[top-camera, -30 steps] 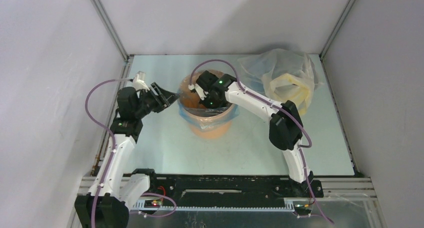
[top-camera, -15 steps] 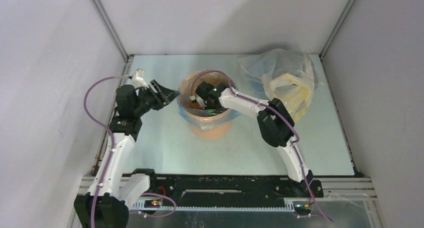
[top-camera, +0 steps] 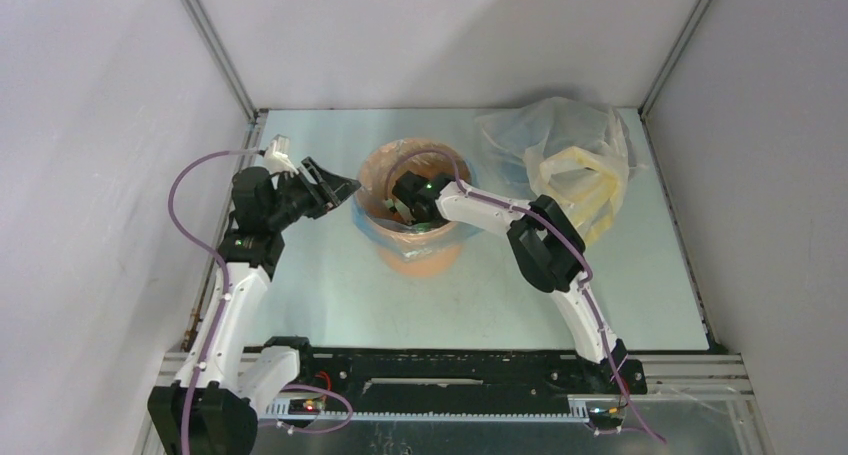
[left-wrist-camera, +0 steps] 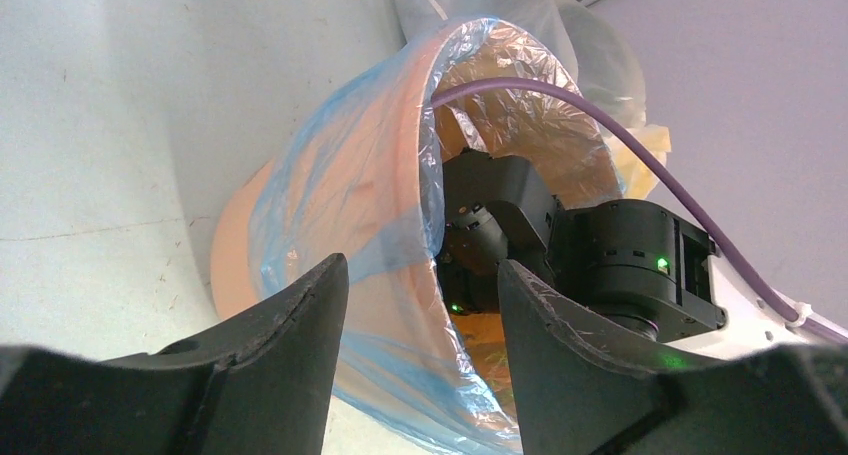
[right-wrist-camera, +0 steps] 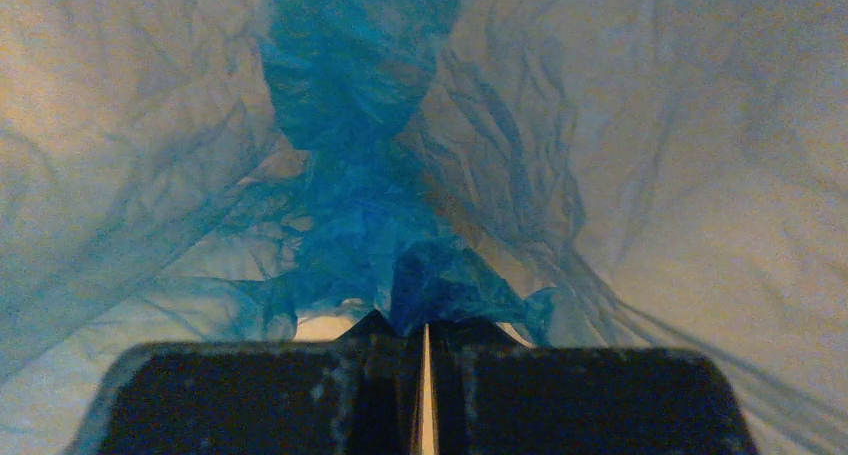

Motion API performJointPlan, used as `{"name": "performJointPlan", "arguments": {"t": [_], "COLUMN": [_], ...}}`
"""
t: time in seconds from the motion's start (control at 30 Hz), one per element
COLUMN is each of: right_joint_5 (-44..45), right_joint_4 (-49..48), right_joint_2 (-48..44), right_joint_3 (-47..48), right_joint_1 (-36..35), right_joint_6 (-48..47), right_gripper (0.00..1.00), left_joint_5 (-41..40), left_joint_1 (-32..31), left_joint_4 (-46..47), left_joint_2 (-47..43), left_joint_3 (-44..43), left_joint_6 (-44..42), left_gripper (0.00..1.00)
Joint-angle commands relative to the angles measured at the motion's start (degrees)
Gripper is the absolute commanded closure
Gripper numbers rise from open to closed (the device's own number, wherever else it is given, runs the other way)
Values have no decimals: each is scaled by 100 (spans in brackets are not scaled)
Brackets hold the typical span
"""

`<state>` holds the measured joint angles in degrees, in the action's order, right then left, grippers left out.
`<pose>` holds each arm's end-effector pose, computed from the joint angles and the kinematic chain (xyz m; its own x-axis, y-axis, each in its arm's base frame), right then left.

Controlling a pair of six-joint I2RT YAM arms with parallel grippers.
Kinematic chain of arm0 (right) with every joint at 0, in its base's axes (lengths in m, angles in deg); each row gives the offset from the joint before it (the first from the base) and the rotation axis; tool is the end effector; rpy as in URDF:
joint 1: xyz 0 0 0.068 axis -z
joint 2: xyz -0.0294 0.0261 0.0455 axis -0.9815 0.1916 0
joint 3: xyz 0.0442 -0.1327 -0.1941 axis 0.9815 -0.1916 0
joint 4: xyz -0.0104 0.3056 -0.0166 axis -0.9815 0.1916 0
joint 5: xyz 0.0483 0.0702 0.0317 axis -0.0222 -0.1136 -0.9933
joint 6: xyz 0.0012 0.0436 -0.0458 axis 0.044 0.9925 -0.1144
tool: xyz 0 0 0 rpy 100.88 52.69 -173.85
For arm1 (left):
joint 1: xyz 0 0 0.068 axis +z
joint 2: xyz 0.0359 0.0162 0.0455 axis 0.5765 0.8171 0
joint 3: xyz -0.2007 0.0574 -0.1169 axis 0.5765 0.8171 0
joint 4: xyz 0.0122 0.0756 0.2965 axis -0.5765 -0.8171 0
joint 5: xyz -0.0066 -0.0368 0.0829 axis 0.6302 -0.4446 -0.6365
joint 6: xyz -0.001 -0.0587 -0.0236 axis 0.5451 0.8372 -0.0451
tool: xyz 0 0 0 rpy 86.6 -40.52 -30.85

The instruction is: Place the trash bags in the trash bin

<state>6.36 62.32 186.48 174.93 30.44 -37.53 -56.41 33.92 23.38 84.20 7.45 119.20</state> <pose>0.3112 0.3544 0.0959 -0.6308 -0.7580 -0.1659 -0.7717 0.6353 0.0310 0.2910 -0.0310 0.2874 -0.5516 -0.5320 -0.6424 0.1948 0.6667 -0.7194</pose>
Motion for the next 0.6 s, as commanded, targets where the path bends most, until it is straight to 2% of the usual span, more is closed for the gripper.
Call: {"name": "performJointPlan", "arguments": {"t": [0.0,0.3,0.57], "right_joint_5": [151,375,570], "right_joint_4": [-267,-147,324], "right_joint_2": [-22,-1274,-1695], "right_joint_3": [-49,-65,445], "right_joint_1": [5,-68,-100], "right_joint_6": [70,143,121], "right_gripper": [100,100,100], "left_joint_5": [102,67,51], "left_joint_1": [-30,-30,-26], "left_joint_4": [61,-33,-186], "left_joint_2": [-10,-2,-12], "left_joint_3": [-294,-402,-502], "left_joint_6": [-76,-117,-224], "left_gripper": [37,37,38]}}
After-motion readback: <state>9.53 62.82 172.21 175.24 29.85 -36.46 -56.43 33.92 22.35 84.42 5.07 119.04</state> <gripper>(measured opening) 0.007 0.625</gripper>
